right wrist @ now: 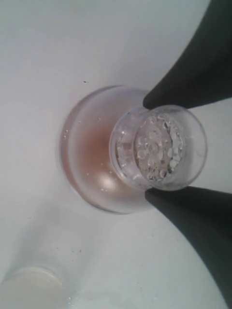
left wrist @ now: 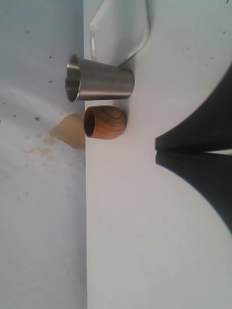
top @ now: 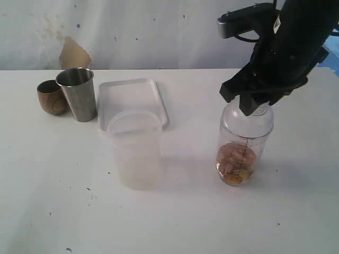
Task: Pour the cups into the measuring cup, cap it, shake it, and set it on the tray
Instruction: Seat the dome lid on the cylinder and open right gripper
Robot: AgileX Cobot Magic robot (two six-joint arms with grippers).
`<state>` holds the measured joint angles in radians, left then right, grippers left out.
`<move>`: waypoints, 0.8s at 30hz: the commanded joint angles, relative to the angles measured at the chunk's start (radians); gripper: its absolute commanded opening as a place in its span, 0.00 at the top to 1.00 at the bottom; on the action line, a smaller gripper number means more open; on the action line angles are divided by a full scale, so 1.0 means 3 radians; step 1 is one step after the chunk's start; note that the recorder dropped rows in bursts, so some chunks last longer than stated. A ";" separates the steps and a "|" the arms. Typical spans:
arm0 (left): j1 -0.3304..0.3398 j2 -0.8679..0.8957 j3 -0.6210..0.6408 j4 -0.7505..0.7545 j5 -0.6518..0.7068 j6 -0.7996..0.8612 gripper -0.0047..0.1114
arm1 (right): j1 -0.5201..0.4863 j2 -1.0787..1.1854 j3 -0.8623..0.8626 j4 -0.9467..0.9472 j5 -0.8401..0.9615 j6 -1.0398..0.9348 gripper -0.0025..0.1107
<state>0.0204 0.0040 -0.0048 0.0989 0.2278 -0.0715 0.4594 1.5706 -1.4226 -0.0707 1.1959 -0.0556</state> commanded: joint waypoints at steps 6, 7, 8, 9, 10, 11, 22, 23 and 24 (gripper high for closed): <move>-0.0012 -0.0013 0.0016 -0.0019 -0.0009 0.0006 0.96 | -0.0043 0.0024 0.0057 -0.0033 -0.0046 -0.0156 0.87; -0.0012 -0.0013 0.0016 -0.0019 -0.0009 0.0006 0.96 | -0.0043 0.0024 0.0057 -0.0033 -0.0046 -0.0156 0.84; -0.0012 -0.0013 0.0016 -0.0019 -0.0009 0.0006 0.96 | -0.0043 0.0024 0.0057 -0.0033 -0.0059 -0.0156 0.77; -0.0012 -0.0013 0.0016 -0.0019 -0.0009 0.0006 0.96 | -0.0043 0.0024 0.0057 -0.0033 -0.0065 -0.0159 0.74; -0.0012 -0.0013 0.0016 -0.0019 -0.0009 0.0006 0.96 | -0.0043 0.0024 0.0057 -0.0033 -0.0073 -0.0164 0.70; -0.0012 -0.0013 0.0016 -0.0019 -0.0009 0.0006 0.96 | -0.0043 0.0012 0.0057 -0.0033 -0.0080 -0.0164 0.67; -0.0012 -0.0013 0.0016 -0.0019 -0.0009 0.0006 0.96 | -0.0043 -0.0081 0.0057 -0.0051 -0.0174 -0.0178 0.48; -0.0012 -0.0013 0.0016 -0.0019 -0.0009 0.0006 0.96 | -0.0043 -0.0081 0.0057 -0.0056 -0.0192 -0.0178 0.48; -0.0012 -0.0013 0.0016 -0.0019 -0.0009 0.0006 0.96 | -0.0043 -0.0081 0.0057 -0.0056 -0.0216 -0.0178 0.48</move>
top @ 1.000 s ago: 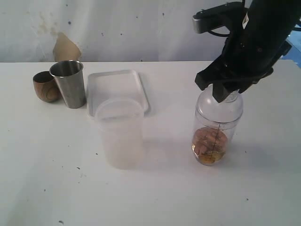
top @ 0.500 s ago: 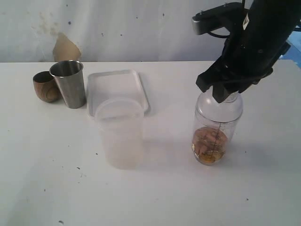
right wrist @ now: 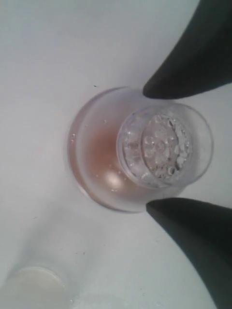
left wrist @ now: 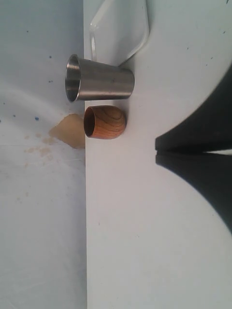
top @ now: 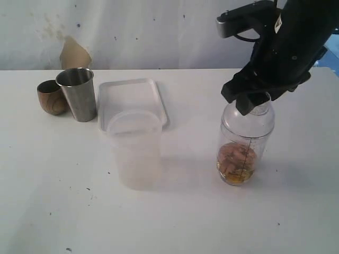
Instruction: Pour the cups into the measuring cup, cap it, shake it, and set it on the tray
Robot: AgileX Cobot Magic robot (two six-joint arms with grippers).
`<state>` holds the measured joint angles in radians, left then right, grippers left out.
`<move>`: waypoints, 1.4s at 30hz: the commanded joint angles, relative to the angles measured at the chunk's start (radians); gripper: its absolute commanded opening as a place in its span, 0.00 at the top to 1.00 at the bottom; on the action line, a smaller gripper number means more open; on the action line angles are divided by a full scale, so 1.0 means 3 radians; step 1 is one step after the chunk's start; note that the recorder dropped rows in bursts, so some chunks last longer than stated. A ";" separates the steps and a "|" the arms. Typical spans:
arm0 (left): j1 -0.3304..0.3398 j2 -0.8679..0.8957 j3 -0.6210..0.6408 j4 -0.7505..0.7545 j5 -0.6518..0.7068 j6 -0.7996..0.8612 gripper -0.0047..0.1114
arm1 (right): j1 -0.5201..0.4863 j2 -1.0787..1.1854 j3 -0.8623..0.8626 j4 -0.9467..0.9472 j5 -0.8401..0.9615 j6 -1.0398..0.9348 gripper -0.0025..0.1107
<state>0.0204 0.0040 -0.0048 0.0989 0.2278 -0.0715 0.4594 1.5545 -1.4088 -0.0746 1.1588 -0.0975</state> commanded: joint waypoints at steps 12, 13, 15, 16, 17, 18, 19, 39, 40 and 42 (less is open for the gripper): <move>-0.0012 -0.0013 0.0016 -0.0019 -0.0009 0.0006 0.96 | -0.0043 -0.0035 -0.0092 -0.0106 -0.0078 -0.0038 0.48; -0.0012 -0.0013 0.0016 -0.0019 -0.0009 0.0006 0.96 | -0.0043 -0.0049 -0.0123 -0.0147 -0.0069 -0.0038 0.48; -0.0012 -0.0013 0.0016 -0.0019 -0.0009 0.0006 0.96 | -0.0043 -0.0100 -0.0201 -0.0196 -0.0033 -0.0038 0.48; -0.0012 -0.0013 0.0016 -0.0019 -0.0009 0.0006 0.96 | -0.0043 -0.0134 -0.0229 -0.0196 -0.0006 -0.0038 0.48; -0.0012 -0.0013 0.0016 -0.0019 -0.0009 0.0006 0.96 | -0.0043 -0.0207 -0.0258 -0.0196 0.0017 -0.0038 0.48; -0.0012 -0.0013 0.0016 -0.0019 -0.0009 0.0006 0.96 | -0.0043 -0.0267 -0.0273 -0.0185 0.0023 -0.0038 0.50; -0.0012 -0.0013 0.0016 -0.0019 -0.0009 0.0006 0.96 | -0.0043 -0.0361 -0.0273 -0.0157 0.0006 -0.0013 0.54; -0.0012 -0.0013 0.0016 -0.0019 -0.0009 0.0006 0.96 | -0.0043 -0.0279 0.0129 -0.0148 -0.0504 0.0053 0.98; -0.0012 -0.0013 0.0016 -0.0019 -0.0009 0.0006 0.96 | -0.0043 -0.0271 0.0147 -0.0141 -0.0504 0.0047 0.98; -0.0012 -0.0013 0.0016 -0.0019 -0.0009 0.0006 0.96 | -0.0043 -0.0255 0.0229 -0.0129 -0.0562 0.0043 0.98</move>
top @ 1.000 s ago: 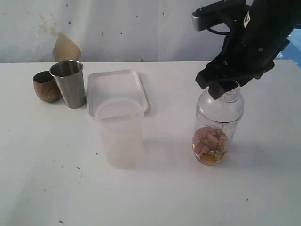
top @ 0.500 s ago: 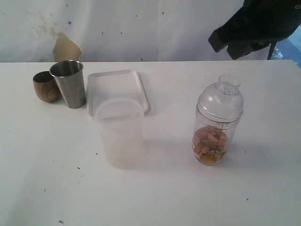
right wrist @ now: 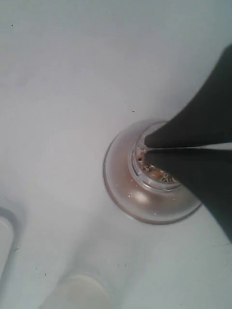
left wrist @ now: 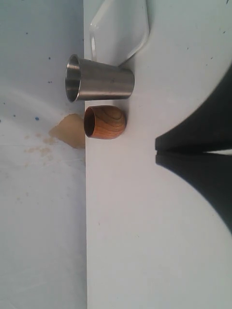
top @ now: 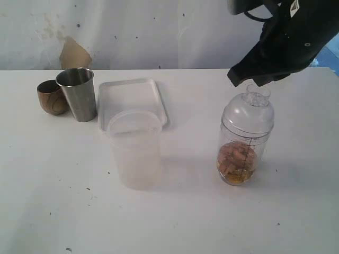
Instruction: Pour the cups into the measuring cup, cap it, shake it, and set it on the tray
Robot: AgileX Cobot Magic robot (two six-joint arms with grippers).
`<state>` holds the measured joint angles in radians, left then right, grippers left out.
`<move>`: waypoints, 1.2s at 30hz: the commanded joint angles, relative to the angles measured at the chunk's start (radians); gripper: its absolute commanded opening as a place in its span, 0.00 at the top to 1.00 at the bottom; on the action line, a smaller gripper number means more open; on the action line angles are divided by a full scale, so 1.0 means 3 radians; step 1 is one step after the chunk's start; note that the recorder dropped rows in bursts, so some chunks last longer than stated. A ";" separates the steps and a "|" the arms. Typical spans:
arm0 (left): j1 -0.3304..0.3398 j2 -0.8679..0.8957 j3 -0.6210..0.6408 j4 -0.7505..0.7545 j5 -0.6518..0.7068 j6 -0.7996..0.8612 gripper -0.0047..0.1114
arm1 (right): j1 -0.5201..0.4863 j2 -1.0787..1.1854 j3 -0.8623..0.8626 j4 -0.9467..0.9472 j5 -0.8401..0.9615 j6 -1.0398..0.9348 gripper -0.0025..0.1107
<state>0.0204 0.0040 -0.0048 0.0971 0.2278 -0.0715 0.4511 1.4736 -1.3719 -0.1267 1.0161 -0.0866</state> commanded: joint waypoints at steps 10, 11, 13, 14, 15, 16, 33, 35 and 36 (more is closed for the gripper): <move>-0.0012 -0.0013 0.0016 -0.0013 -0.0009 0.0006 0.96 | -0.0016 0.0057 0.0202 0.0209 -0.0081 -0.0072 0.98; -0.0012 -0.0013 0.0016 -0.0013 -0.0009 0.0006 0.96 | -0.0016 0.0065 0.0220 0.0219 -0.0081 -0.0072 0.98; -0.0012 -0.0013 0.0016 -0.0013 -0.0009 0.0006 0.96 | -0.0016 0.0065 0.0271 0.0219 -0.0081 -0.0072 0.98; -0.0012 -0.0013 0.0016 -0.0013 -0.0009 0.0006 0.96 | -0.0016 0.0065 0.0295 0.0219 -0.0081 -0.0072 0.98; -0.0012 -0.0013 0.0016 -0.0013 -0.0009 0.0006 0.96 | -0.0016 0.0065 0.0316 0.0219 -0.0081 -0.0072 0.98; -0.0012 -0.0013 0.0016 -0.0013 -0.0009 0.0006 0.96 | -0.0016 0.0065 0.0345 0.0225 -0.0073 -0.0072 0.98; -0.0012 -0.0013 0.0016 -0.0013 -0.0009 0.0006 0.96 | -0.0016 0.0334 0.0355 0.0313 0.0033 -0.0072 0.98; -0.0012 -0.0013 0.0016 -0.0013 -0.0009 0.0006 0.96 | -0.0016 0.0364 0.0355 0.0313 0.0042 -0.0072 0.98; -0.0012 -0.0013 0.0016 -0.0013 -0.0009 0.0006 0.96 | -0.0016 0.0371 0.0355 0.0313 0.0050 -0.0072 0.98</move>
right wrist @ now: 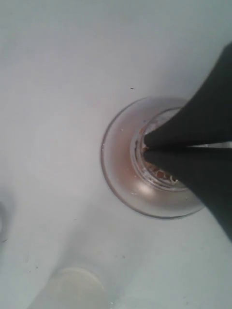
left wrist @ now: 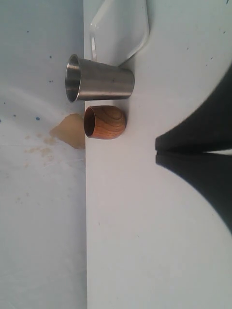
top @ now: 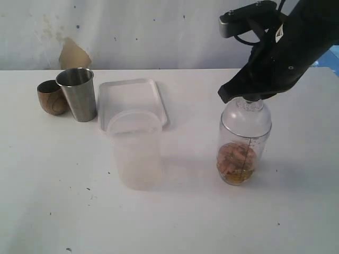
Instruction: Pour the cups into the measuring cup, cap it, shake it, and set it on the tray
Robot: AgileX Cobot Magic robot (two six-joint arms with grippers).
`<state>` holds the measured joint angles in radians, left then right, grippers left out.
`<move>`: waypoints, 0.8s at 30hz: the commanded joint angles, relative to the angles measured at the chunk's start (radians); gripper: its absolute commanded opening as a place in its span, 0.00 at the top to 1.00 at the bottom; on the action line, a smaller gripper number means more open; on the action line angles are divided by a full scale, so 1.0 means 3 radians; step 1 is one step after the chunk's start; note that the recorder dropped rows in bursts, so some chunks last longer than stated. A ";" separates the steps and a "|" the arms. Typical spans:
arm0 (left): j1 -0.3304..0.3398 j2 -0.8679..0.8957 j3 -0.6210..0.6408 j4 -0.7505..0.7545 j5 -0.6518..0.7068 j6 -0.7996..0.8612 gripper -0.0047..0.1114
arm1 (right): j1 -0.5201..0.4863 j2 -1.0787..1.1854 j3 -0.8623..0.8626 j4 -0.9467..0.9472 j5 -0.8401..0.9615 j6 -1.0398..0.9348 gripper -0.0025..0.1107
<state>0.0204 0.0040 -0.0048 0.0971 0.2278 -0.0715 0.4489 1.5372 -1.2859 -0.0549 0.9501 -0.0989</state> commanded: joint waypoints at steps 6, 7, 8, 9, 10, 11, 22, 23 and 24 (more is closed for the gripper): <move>-0.0012 -0.0013 0.0016 -0.0013 -0.0009 0.0006 0.96 | -0.0002 0.0125 0.0069 0.0080 0.0407 -0.0017 0.98; -0.0012 -0.0013 0.0016 -0.0013 -0.0009 0.0006 0.96 | -0.0002 0.0125 0.0101 0.0080 0.0382 -0.0009 0.98; -0.0012 -0.0013 0.0016 -0.0013 -0.0009 0.0006 0.96 | -0.0002 0.0125 0.0147 0.0080 0.0323 -0.0009 0.98; -0.0012 -0.0013 0.0016 -0.0013 -0.0009 0.0006 0.96 | -0.0002 0.0138 0.0193 0.0080 0.0263 -0.0009 0.98; -0.0012 -0.0013 0.0016 -0.0013 -0.0009 0.0006 0.96 | -0.0002 0.0144 0.0250 0.0080 0.0222 -0.0009 0.98; -0.0012 -0.0013 0.0016 -0.0013 -0.0009 0.0006 0.96 | -0.0002 0.0151 0.0291 0.0080 0.0200 -0.0009 0.98; -0.0012 -0.0013 0.0016 -0.0013 -0.0009 0.0006 0.96 | -0.0002 -0.0037 0.0285 0.0086 0.0100 -0.0161 0.98; -0.0012 -0.0013 0.0016 -0.0013 -0.0009 0.0006 0.96 | -0.0002 -0.0057 0.0279 0.0086 0.0079 -0.0209 0.97; -0.0012 -0.0013 0.0016 -0.0013 -0.0009 0.0006 0.96 | -0.0002 -0.0073 0.0279 0.0086 0.0053 -0.0224 0.96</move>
<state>0.0204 0.0040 -0.0048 0.0971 0.2278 -0.0715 0.4489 1.5012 -1.2353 -0.0564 0.8929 -0.1296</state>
